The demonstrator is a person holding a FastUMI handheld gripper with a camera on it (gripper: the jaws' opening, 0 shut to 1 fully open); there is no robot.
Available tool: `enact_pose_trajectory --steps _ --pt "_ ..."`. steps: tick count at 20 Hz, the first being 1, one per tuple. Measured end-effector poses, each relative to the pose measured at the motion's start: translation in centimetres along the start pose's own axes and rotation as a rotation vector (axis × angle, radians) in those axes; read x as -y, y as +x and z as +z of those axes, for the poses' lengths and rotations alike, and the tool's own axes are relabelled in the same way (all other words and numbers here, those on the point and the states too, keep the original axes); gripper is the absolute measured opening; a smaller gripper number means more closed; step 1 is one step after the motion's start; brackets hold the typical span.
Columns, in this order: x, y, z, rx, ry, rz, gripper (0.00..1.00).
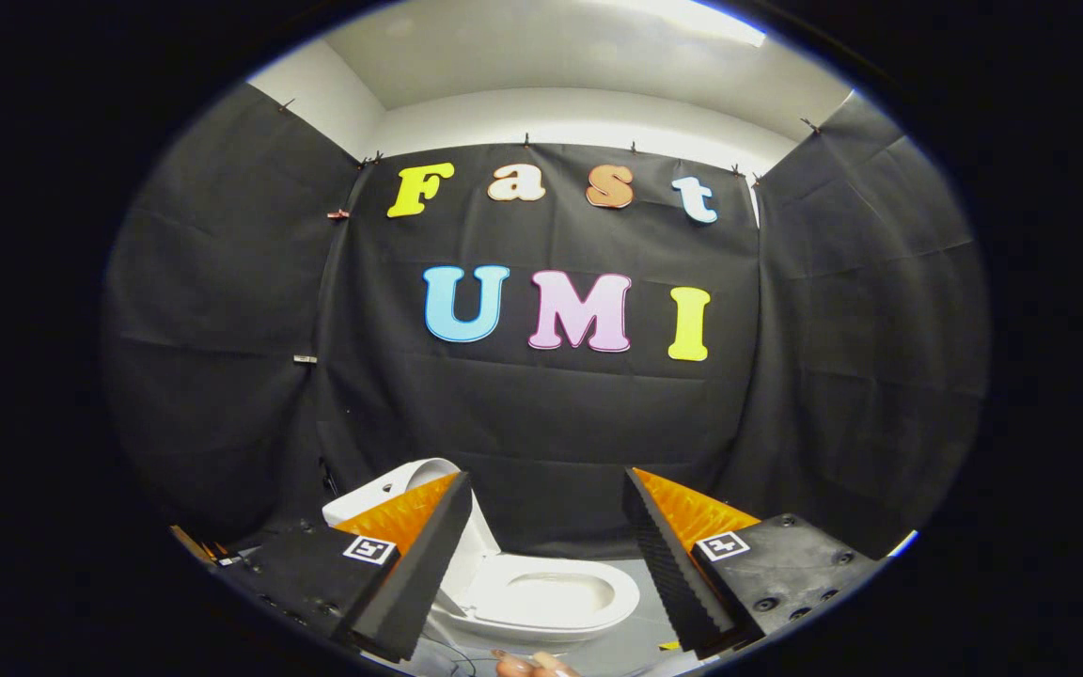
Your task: Open the toilet lid.
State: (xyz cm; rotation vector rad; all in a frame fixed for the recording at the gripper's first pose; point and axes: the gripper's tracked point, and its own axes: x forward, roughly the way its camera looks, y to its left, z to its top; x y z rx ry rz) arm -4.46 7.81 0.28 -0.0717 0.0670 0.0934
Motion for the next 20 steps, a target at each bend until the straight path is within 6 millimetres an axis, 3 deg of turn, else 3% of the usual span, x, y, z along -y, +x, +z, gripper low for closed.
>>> enact_pose_trajectory --steps 6,20 --pt "0.7 0.3 -0.3 -0.005 0.024 -0.026 1.0" --pt "0.2 1.2 -1.3 -0.017 0.0 -0.013 1.0"
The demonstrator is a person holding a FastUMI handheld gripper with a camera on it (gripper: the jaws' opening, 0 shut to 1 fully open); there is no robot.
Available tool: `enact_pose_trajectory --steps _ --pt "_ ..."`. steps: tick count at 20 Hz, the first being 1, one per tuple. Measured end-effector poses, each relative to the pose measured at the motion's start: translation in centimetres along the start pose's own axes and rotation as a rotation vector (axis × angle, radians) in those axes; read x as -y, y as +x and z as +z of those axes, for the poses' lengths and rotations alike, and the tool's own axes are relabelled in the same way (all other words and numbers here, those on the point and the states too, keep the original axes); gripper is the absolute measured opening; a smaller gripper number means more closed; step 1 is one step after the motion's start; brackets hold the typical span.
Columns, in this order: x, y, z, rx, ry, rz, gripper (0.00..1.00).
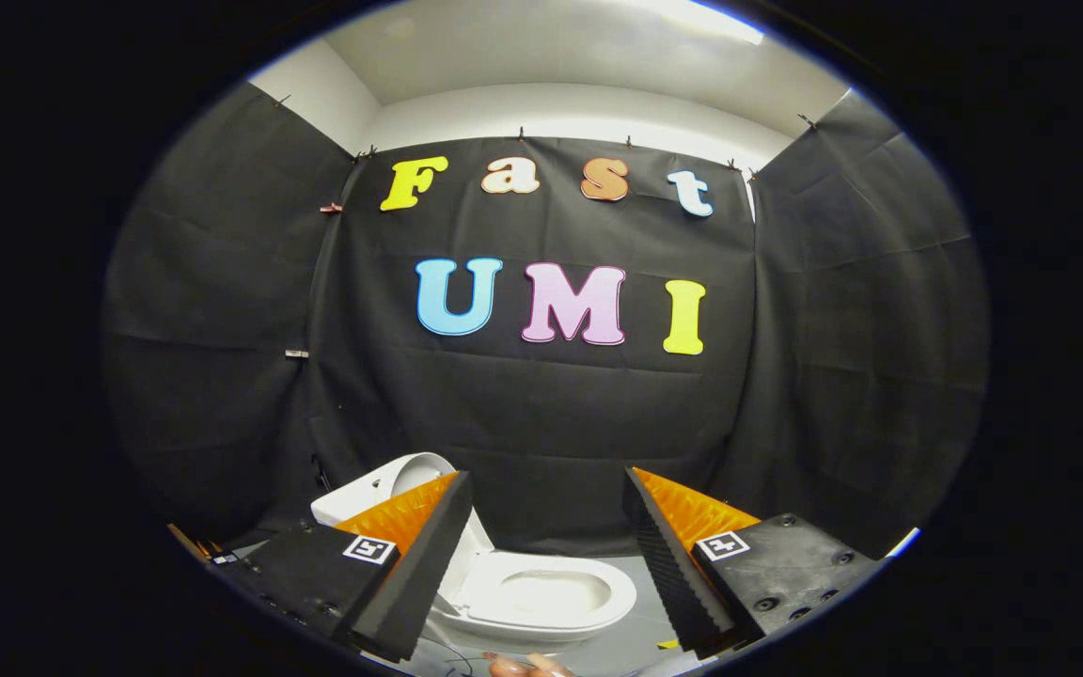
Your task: Open the toilet lid.
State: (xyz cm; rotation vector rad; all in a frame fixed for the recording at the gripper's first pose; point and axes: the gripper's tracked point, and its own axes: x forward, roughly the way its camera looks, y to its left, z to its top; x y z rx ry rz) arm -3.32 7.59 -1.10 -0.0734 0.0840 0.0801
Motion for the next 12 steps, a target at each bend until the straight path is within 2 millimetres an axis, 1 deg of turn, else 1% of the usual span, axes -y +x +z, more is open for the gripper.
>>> enact_pose_trajectory --steps 6,12 --pt "0.05 0.21 -0.07 0.001 0.0 -0.004 1.0" --pt "0.19 -0.26 0.48 0.017 0.004 -0.005 1.0"
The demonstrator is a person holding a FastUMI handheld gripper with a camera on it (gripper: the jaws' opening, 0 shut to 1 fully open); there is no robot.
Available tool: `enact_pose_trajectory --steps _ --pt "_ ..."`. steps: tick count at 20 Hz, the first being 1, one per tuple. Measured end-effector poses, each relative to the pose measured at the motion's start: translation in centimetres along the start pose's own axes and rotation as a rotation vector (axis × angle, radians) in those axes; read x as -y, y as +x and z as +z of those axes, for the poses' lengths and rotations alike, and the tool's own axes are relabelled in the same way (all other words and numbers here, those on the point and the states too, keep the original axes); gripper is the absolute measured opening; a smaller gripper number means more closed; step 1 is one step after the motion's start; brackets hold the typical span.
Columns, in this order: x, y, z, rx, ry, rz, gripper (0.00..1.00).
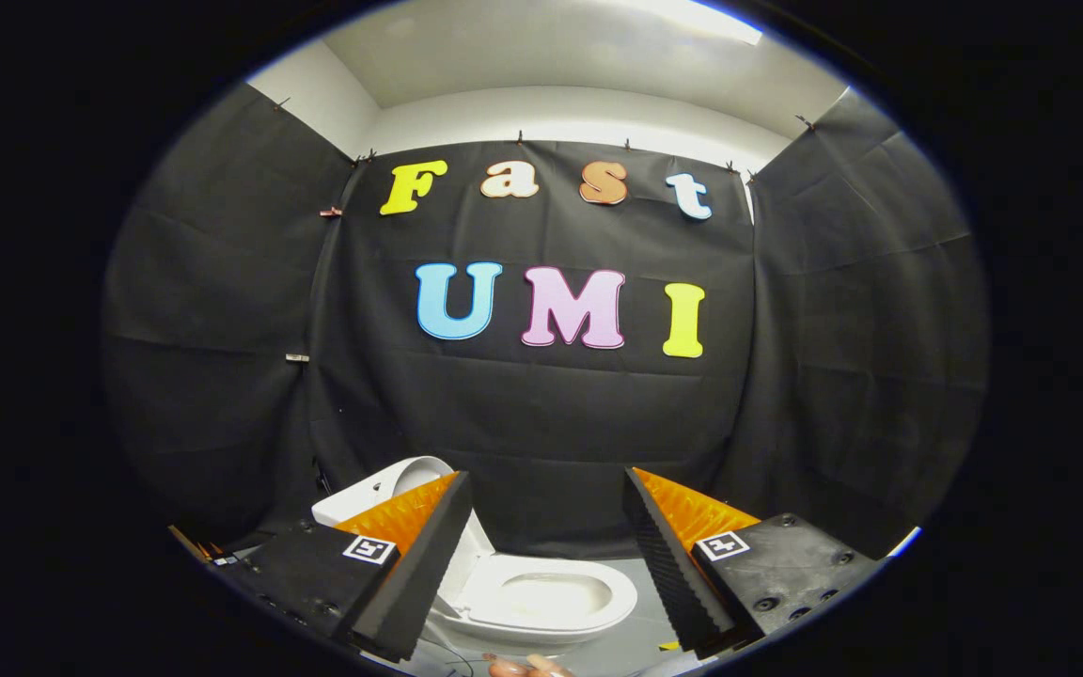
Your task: Open the toilet lid.
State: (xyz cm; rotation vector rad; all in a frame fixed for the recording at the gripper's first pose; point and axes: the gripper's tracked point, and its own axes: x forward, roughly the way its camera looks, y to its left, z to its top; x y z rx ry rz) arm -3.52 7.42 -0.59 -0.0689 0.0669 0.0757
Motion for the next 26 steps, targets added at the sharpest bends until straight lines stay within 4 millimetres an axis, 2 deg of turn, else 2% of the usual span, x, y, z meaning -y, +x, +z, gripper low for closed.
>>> enact_pose_trajectory --steps 17,26 --pt "0.78 -0.58 0.21 0.008 0.008 -0.023 1.0" --pt "0.58 -0.82 0.27 0.007 0.005 -0.019 1.0"
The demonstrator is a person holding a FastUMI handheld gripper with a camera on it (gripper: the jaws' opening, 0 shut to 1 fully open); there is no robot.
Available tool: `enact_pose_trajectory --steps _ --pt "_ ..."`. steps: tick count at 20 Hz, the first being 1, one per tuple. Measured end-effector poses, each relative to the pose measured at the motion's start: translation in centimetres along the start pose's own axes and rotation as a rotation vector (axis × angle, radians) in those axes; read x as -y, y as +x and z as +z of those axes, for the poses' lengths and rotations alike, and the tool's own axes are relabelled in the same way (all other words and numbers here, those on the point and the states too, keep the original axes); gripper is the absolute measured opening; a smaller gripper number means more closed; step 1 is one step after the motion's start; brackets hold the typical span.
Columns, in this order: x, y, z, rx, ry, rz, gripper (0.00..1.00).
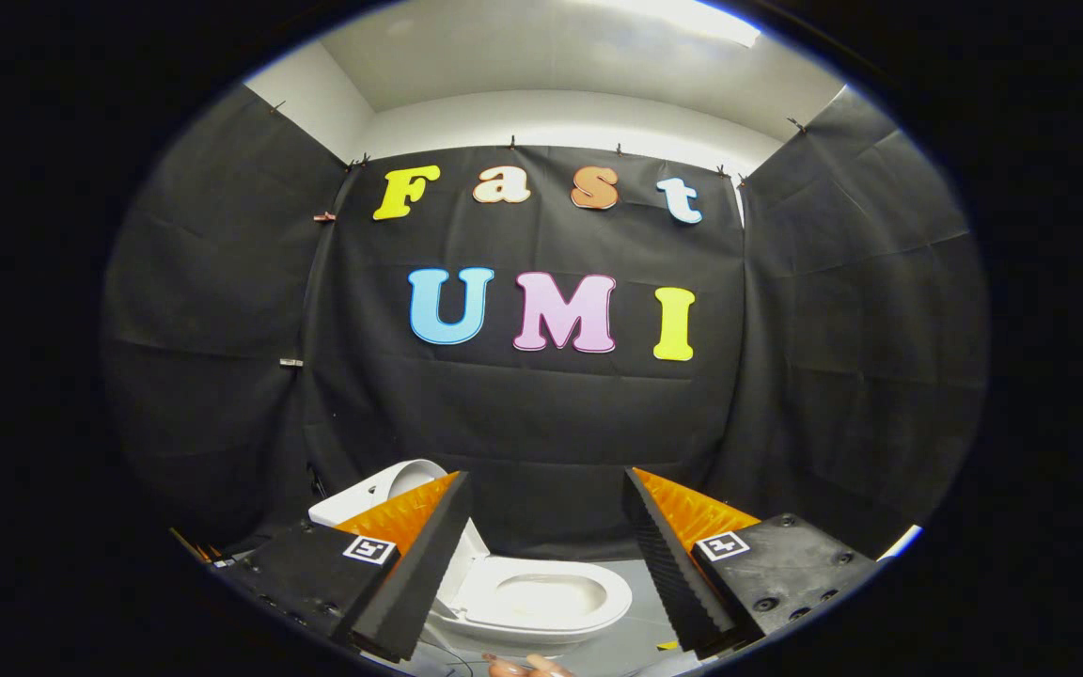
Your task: Open the toilet lid.
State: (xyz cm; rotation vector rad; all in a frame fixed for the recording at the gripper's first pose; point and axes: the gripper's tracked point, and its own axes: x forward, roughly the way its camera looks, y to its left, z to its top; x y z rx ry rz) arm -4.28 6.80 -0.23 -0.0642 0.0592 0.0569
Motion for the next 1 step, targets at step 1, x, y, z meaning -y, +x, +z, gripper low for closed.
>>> enact_pose_trajectory --steps 1 --pt "0.09 0.05 0.04 -0.001 -0.002 -0.003 1.0"
